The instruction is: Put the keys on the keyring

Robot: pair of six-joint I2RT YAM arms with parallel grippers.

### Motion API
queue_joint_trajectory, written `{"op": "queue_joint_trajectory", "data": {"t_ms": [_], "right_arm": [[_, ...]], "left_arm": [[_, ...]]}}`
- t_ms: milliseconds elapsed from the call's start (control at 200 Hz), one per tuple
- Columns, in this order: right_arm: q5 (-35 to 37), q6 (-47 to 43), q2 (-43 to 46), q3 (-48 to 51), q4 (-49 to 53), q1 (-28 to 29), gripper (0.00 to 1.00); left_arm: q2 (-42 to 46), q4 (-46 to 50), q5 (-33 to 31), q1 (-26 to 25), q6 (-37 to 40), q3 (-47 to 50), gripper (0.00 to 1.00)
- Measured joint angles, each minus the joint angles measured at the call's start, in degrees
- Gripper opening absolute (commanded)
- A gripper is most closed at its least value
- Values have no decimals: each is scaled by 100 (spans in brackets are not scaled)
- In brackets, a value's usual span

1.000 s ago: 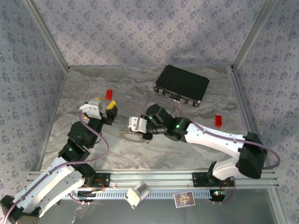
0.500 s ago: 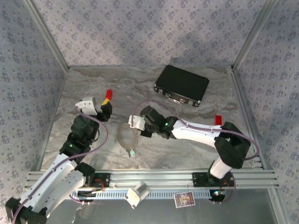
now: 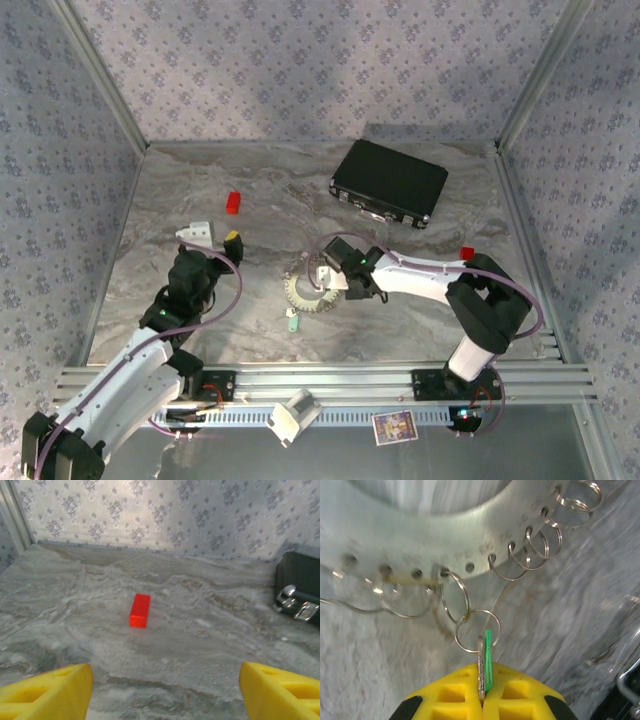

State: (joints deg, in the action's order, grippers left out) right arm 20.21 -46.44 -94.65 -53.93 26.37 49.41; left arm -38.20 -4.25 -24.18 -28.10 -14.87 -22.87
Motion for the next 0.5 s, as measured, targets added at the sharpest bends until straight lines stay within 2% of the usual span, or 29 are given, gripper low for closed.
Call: {"op": "queue_joint_trajectory", "data": {"t_ms": [75, 160, 220, 260, 290, 420, 500], "right_arm": [[199, -81, 0, 149, 68, -116, 20], [446, -103, 4, 282, 133, -282, 24], [586, -120, 15, 348, 201, -413, 25], [684, -118, 28, 361, 271, -503, 26], [741, -116, 44, 361, 319, -568, 28], [780, -31, 380, 365, 627, -837, 33], [542, 184, 935, 389, 686, -999, 34]], "left_arm": [[-2, 22, -149, 0, 94, 20, 78], [0, 22, -293, 22, 236, 20, 80], [0, 24, -374, 55, 308, 20, 86], [20, 22, -396, 105, 385, 20, 96], [33, 20, -400, 151, 400, 20, 99], [52, -142, -409, 507, 525, 20, 100], [-92, -245, -391, 765, 522, 20, 100]]}}
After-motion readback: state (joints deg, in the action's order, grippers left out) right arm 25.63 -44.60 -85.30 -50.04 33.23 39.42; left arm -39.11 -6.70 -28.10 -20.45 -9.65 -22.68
